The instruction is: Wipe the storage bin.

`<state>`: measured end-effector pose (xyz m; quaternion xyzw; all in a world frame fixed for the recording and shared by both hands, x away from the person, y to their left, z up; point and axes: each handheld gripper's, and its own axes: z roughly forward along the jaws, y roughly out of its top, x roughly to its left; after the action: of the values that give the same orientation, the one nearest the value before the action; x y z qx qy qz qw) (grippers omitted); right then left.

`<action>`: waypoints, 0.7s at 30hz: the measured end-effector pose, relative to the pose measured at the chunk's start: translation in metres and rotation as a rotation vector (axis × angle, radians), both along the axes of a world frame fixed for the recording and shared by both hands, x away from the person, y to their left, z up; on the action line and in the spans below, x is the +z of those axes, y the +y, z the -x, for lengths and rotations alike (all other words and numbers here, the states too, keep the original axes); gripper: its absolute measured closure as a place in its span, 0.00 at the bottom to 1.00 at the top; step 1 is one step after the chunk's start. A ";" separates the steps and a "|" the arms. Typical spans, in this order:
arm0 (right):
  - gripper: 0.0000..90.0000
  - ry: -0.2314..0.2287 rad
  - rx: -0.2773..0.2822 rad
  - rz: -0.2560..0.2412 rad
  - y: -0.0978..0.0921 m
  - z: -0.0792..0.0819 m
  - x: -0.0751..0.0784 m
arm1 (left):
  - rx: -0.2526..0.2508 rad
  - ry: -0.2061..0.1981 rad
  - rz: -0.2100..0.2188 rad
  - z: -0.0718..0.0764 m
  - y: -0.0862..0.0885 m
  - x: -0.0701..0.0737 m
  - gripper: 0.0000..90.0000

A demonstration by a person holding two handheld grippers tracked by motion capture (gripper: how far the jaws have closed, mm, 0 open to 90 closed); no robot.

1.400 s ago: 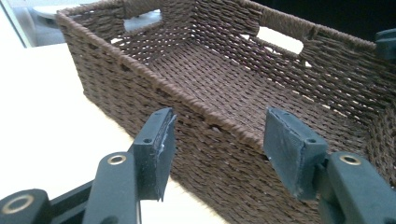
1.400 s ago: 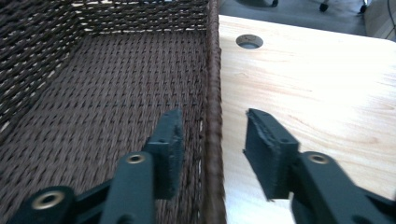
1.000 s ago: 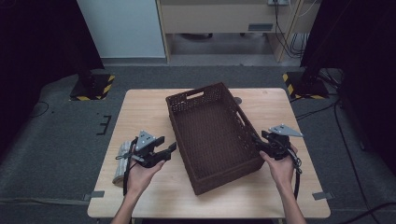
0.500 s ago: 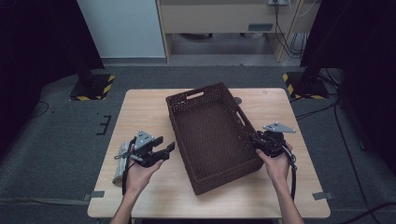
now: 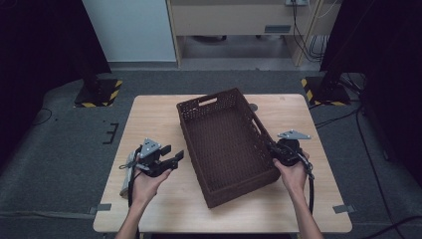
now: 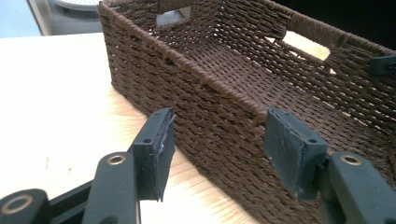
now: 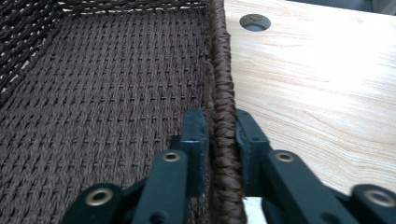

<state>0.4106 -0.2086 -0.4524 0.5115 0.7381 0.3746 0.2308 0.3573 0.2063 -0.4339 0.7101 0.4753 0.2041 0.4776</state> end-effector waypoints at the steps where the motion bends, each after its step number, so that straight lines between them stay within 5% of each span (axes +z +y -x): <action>1: 0.88 0.001 0.002 -0.004 -0.002 0.000 0.000 | 0.001 0.002 -0.002 0.000 0.001 -0.001 0.47; 12: 0.91 0.008 0.098 -0.023 -0.029 0.007 0.000 | 0.025 -0.013 -0.004 -0.010 0.009 0.008 0.46; 21: 0.88 0.003 0.096 -0.001 -0.030 0.011 0.002 | 0.046 -0.027 -0.025 -0.048 0.008 0.020 0.44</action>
<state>0.4001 -0.2385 -0.4506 0.4762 0.7620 0.3847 0.2111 0.4058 0.2142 -0.4142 0.7022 0.4823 0.2306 0.4703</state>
